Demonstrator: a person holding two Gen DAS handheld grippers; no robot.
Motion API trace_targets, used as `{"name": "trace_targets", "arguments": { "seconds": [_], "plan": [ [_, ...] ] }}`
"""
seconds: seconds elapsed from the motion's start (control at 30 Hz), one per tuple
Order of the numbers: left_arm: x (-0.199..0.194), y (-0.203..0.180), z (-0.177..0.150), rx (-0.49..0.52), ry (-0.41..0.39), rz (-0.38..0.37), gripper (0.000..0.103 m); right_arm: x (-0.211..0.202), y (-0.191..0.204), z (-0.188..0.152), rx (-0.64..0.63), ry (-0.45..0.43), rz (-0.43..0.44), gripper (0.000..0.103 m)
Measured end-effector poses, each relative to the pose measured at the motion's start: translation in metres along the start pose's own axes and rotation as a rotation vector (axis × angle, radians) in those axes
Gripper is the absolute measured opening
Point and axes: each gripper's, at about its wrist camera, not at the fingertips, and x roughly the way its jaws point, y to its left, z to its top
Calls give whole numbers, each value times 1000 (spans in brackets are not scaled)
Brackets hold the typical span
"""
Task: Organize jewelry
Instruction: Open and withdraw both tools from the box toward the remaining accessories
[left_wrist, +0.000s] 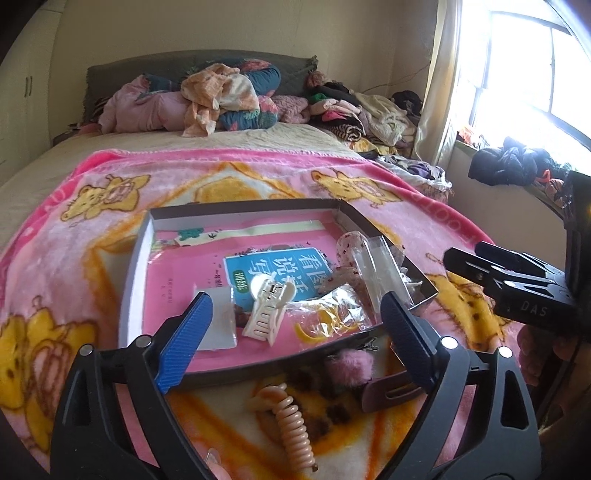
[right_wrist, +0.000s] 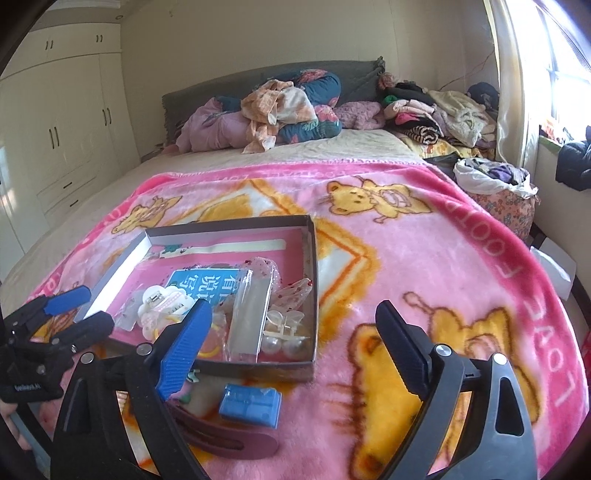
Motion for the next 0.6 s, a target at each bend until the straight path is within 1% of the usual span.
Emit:
{"name": "trace_targets", "arguments": {
  "seconds": [0.1,0.33,0.6],
  "plan": [
    [-7,0,0,1,-10,4,87,-10,3,-1,-6,-13,-1,89],
    [-24,4,-3,-5,-31,8,87,-31,10,-7,-10,-33,3,89],
    [-37,8,-8,-6,-37,14,88,-51,16,-17,-11,-42,18,91]
  ]
}}
